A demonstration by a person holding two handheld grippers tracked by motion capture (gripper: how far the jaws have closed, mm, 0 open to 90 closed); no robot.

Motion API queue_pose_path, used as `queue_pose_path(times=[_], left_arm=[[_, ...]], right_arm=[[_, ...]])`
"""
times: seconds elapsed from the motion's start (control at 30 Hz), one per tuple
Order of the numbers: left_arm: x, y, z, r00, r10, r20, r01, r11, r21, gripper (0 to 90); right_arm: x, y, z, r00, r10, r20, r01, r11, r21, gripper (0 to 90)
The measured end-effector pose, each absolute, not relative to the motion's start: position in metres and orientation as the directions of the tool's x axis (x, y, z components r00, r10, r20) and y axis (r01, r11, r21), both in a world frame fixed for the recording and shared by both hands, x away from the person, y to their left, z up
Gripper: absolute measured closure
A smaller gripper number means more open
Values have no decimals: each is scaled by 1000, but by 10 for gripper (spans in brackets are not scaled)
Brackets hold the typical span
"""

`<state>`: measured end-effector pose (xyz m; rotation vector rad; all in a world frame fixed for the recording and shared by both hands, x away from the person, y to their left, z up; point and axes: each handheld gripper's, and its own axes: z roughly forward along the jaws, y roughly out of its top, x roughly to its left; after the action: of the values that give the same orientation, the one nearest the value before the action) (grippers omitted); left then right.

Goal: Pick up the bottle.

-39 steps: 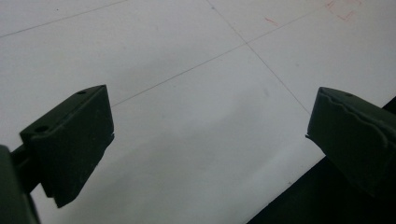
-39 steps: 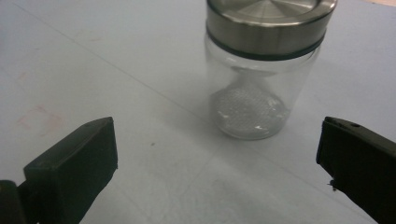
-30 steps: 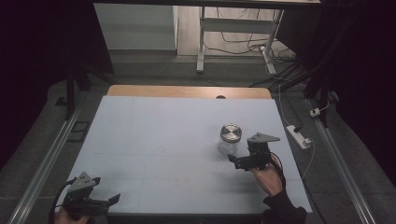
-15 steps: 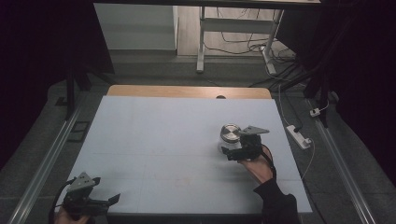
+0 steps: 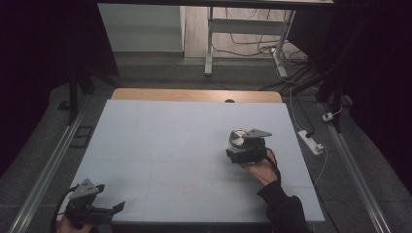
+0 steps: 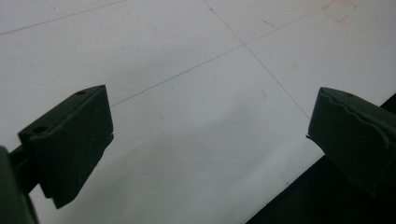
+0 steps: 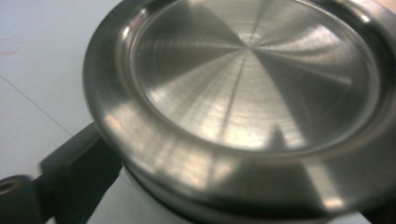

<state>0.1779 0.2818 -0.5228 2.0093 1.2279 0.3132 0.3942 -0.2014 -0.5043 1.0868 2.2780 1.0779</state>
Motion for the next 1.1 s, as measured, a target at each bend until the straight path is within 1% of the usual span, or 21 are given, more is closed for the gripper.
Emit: queue_pose_path(times=[0.1,0.2,0.6,0.87,1.1], left_arm=[[178,282,-523,512,843,-164,659,-263,705,9],[177,281,-522,515,842,-159,657,-269,704,9],[177,281,-522,518,840,-158,654,-270,706,11],[177,281,-522,523,838,-158,651,-273,708,13],[177,280,-522,529,834,-157,652,-281,705,15]], right_arm=[[394,-206,-505,-612,790,-17,466,378,800,140],[392,-205,-505,-615,787,-36,454,391,801,145],[391,-206,-502,-634,772,-53,439,415,797,149],[386,-206,-490,-639,769,-12,440,378,815,149],[381,-201,-482,-662,749,-19,417,390,821,150]])
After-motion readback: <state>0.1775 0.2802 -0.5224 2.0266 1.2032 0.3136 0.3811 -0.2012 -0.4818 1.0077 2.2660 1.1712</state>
